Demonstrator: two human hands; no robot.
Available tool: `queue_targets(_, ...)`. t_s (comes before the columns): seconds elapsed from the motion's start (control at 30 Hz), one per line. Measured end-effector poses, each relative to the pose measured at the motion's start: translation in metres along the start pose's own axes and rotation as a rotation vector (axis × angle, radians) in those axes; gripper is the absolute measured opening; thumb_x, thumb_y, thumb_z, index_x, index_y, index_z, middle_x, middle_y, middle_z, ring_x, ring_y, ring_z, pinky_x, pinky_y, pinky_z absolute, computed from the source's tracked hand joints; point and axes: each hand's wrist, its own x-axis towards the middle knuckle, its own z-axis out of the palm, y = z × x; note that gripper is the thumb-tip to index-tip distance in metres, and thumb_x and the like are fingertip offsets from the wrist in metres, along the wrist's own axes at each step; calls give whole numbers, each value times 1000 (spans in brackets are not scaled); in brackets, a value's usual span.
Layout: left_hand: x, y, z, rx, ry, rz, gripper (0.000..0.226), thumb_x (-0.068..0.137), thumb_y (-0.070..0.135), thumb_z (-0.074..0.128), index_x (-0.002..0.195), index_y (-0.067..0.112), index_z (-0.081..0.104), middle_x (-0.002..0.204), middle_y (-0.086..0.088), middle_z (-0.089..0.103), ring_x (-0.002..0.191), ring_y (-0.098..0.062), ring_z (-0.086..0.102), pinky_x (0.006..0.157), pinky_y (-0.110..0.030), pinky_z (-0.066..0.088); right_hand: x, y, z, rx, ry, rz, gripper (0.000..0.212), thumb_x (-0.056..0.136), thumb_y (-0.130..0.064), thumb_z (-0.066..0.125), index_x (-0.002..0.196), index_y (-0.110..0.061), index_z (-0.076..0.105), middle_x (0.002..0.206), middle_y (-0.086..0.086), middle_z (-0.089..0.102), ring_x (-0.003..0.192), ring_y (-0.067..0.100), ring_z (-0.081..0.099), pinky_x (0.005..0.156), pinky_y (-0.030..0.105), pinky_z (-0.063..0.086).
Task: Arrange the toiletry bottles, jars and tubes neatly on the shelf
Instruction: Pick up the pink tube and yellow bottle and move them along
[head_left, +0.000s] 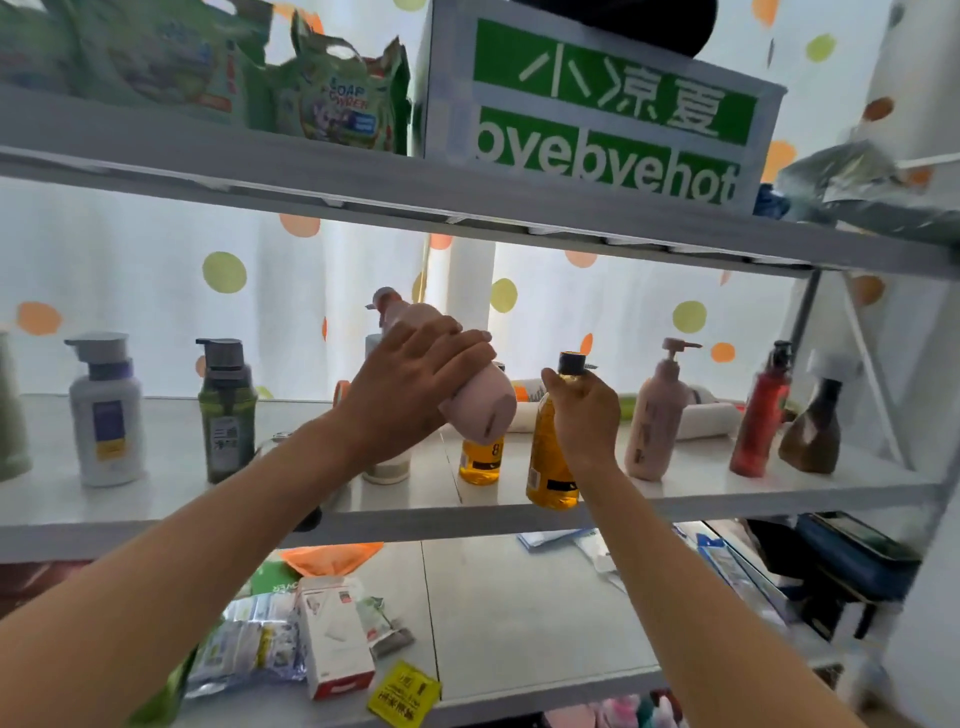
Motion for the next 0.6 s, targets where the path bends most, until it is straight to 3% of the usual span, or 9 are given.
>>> queue_targets(0.13,6,-5,5,46,-51,21,76,59,27,89,121,17,48,124,-8,62,112,-27,51,91,-51,46,8,25,20,56,14,-11,40,90,-46,63,102,-8,65,80,-6,64,71,7,56,62,12,38)
queue_targets(0.27,10,-13,6,52,-83,24,76,60,27,88,123,18,47,126,-7,62,113,-28,53,93,-50,44,9,38,34,135,129,-23,39,90,-46,61,111,-13,62,90,-2,68,87,17,62,83,35,52)
queue_targets(0.43,16,-17,11,52,-100,21,78,60,28,89,125,18,47,127,-7,62,113,-30,56,92,-49,46,-2,57,49,121,175,-49,50,89,-65,48,111,-21,54,104,2,61,99,22,58,91,46,49)
queue_targets(0.5,19,-17,15,24,-88,16,80,59,27,90,125,18,46,127,-7,62,114,-30,56,92,-50,46,-10,63,51,117,180,-86,41,92,-51,53,112,-15,56,111,7,58,105,24,55,96,45,47)
queue_targets(0.6,22,-18,20,13,-84,42,81,58,27,90,125,19,45,129,-7,61,115,-30,54,93,-52,45,-17,72,48,8,201,-129,34,92,-37,61,113,-10,61,116,11,55,108,25,51,93,29,41)
